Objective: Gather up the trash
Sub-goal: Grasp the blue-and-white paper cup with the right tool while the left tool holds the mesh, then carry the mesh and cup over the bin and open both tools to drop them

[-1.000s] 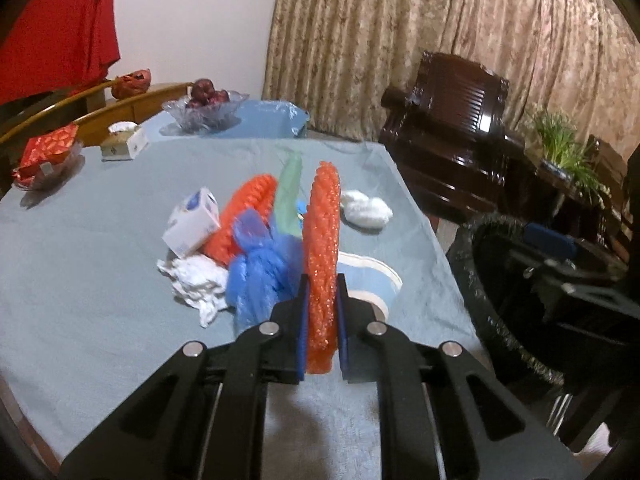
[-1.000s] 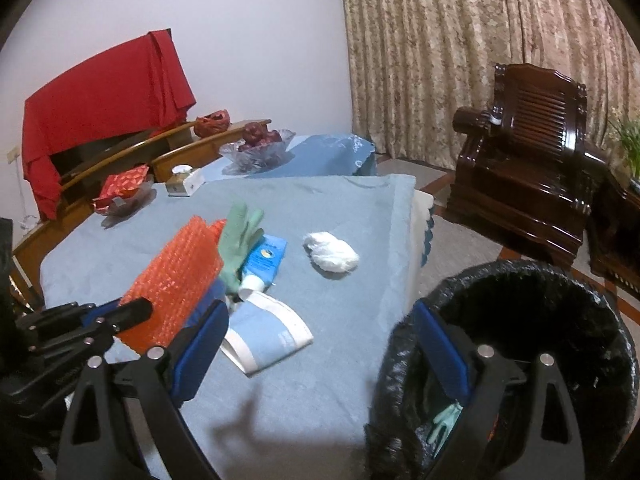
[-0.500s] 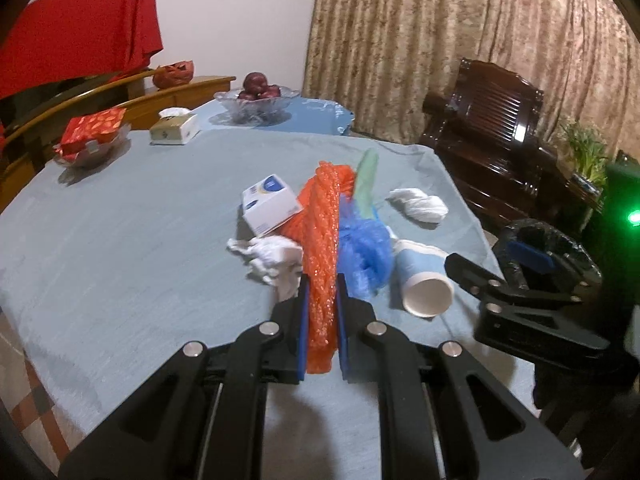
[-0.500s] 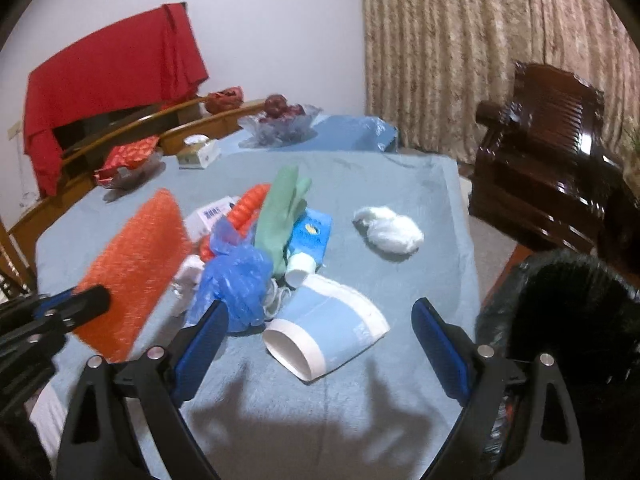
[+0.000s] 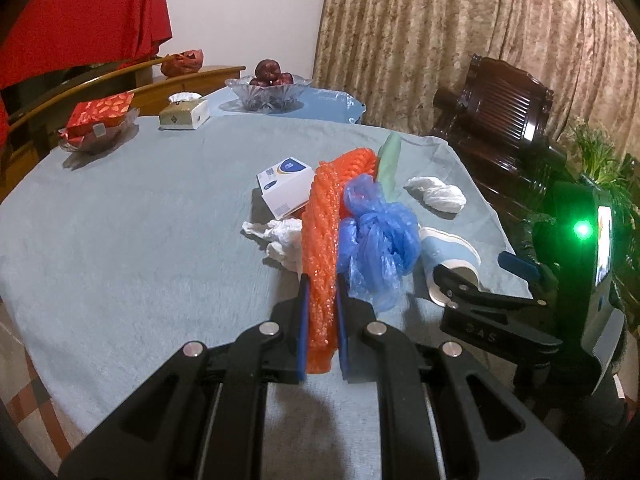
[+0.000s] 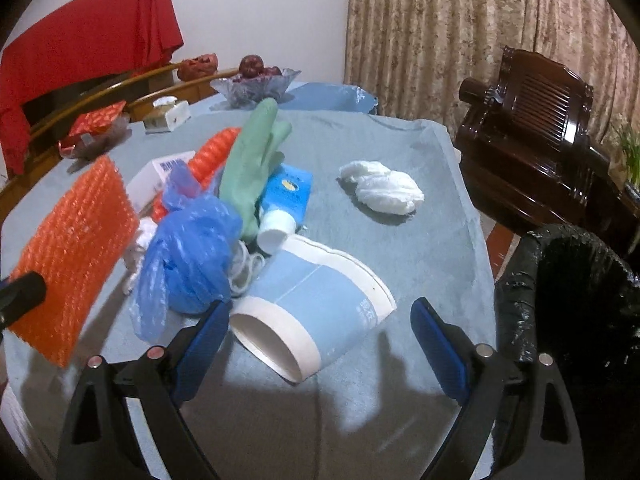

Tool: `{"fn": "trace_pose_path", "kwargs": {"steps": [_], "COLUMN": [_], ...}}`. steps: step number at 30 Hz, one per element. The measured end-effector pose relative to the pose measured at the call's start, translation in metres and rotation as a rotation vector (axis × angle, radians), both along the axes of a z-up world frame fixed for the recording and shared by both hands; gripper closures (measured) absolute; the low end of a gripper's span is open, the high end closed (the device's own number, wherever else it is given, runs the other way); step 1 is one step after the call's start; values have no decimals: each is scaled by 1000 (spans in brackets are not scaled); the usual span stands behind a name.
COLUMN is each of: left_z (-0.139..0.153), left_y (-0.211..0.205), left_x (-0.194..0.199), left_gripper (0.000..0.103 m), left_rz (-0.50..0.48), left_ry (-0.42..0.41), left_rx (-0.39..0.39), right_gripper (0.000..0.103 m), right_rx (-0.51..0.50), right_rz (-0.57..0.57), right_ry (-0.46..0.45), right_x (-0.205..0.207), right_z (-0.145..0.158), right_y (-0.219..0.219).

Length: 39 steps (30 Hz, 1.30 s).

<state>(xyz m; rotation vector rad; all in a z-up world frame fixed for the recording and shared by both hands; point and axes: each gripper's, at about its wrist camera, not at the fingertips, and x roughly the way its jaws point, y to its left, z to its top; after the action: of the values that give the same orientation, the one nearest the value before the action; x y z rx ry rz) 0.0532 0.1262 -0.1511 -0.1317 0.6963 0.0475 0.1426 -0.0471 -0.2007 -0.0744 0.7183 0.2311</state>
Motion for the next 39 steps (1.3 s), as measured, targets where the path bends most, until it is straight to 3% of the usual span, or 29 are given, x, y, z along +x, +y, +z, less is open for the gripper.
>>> {"fn": "trace_pose_path", "kwargs": {"steps": [5, 17, 21, 23, 27, 39], "left_z": [-6, -11, -12, -12, -11, 22], "left_y": [1, 2, 4, 3, 1, -14], "left_x": [2, 4, 5, 5, 5, 1], "left_gripper": [92, 92, 92, 92, 92, 92], "left_rz": [2, 4, 6, 7, 2, -13], "left_ry": [12, 22, 26, 27, 26, -43], "left_rx": [-4, -6, -8, -9, -4, 0], "right_gripper": [13, 13, 32, 34, 43, 45], "right_rx": [-43, 15, 50, 58, 74, 110], "right_rz": [-11, -40, -35, -25, 5, 63], "right_ry": [-12, 74, 116, 116, 93, -14], "right_x": [-7, 11, 17, 16, 11, -14], "right_z": [6, -10, -15, -14, -2, 51], "right_y": [-13, -5, -9, -10, -14, -33]}}
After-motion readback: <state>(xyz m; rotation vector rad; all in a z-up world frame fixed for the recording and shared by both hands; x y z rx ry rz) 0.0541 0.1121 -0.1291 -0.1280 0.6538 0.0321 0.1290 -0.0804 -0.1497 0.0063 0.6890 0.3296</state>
